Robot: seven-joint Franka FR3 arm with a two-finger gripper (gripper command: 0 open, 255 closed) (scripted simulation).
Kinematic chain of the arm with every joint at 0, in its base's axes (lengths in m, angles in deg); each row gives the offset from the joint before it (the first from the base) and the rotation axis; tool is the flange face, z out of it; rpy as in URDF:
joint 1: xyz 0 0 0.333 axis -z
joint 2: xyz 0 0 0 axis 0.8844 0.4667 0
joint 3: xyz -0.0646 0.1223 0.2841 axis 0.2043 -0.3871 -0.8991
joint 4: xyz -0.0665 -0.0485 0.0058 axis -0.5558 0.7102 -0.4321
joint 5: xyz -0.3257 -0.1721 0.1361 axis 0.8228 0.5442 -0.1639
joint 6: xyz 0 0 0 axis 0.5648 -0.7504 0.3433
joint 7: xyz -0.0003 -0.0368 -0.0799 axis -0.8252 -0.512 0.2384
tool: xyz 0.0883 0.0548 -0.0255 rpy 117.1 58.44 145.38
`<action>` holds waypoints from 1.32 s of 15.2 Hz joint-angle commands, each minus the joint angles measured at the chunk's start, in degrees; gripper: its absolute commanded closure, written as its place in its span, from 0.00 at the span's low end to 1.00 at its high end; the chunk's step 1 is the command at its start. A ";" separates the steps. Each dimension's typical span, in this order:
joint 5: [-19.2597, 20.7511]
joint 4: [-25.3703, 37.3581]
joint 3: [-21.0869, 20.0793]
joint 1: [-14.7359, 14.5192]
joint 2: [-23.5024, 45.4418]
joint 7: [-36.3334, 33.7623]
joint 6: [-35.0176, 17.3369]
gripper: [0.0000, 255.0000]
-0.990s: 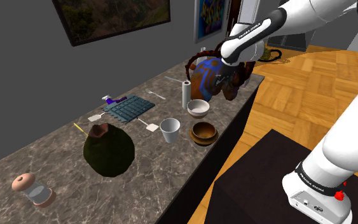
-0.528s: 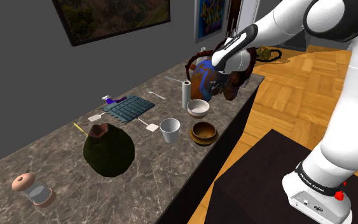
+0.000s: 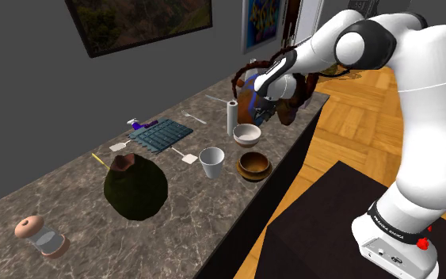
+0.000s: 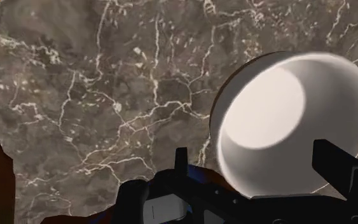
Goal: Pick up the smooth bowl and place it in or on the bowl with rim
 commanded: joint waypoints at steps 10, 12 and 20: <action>4.89 8.64 -6.78 6.43 11.65 -2.76 -2.81 0.00; 4.95 8.64 -6.83 6.48 11.65 -2.80 -2.81 0.00; 5.04 8.82 -6.86 6.46 11.75 -2.93 -2.75 1.00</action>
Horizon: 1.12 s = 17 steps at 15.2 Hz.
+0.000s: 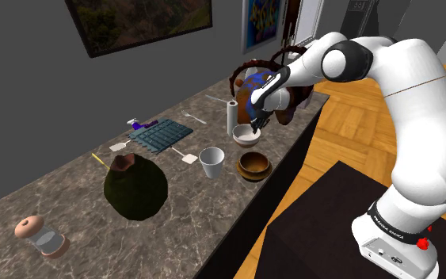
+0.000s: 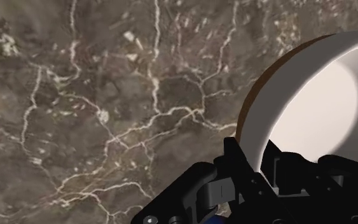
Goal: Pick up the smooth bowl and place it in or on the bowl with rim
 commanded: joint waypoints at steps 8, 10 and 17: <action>0.03 -0.38 0.14 0.15 -0.72 -0.04 0.38 1.00; 0.18 -0.87 0.30 0.06 -2.00 -0.31 1.18 1.00; 0.78 -2.19 0.87 -0.26 -6.32 -1.30 4.15 1.00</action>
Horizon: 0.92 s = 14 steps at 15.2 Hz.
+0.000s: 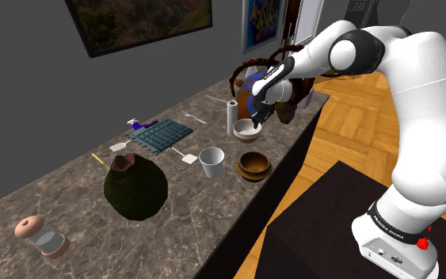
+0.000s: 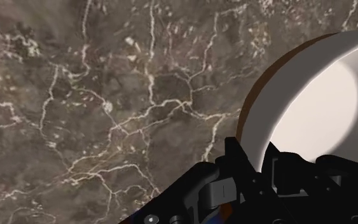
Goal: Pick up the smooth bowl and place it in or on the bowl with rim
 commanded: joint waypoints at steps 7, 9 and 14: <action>0.76 -0.48 0.76 -0.09 -4.76 -1.13 3.48 1.00; 0.97 -0.56 0.90 -0.16 -5.84 -1.44 4.46 1.00; 1.53 -0.53 1.24 -0.32 -8.41 -2.22 7.03 1.00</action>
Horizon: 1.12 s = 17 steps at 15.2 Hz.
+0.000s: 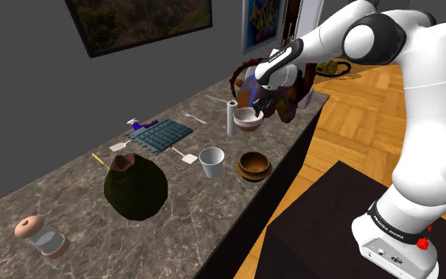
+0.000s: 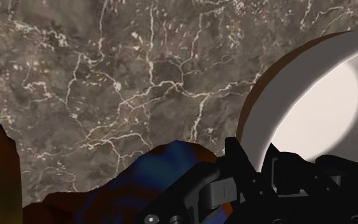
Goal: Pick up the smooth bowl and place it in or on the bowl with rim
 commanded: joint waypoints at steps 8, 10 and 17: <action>0.96 1.21 0.72 -0.24 -4.12 -1.47 4.83 1.00; 0.87 -1.96 0.66 -0.67 -6.38 -1.69 3.86 1.00; 0.19 -21.76 -0.46 -3.49 -19.87 -3.78 -3.05 1.00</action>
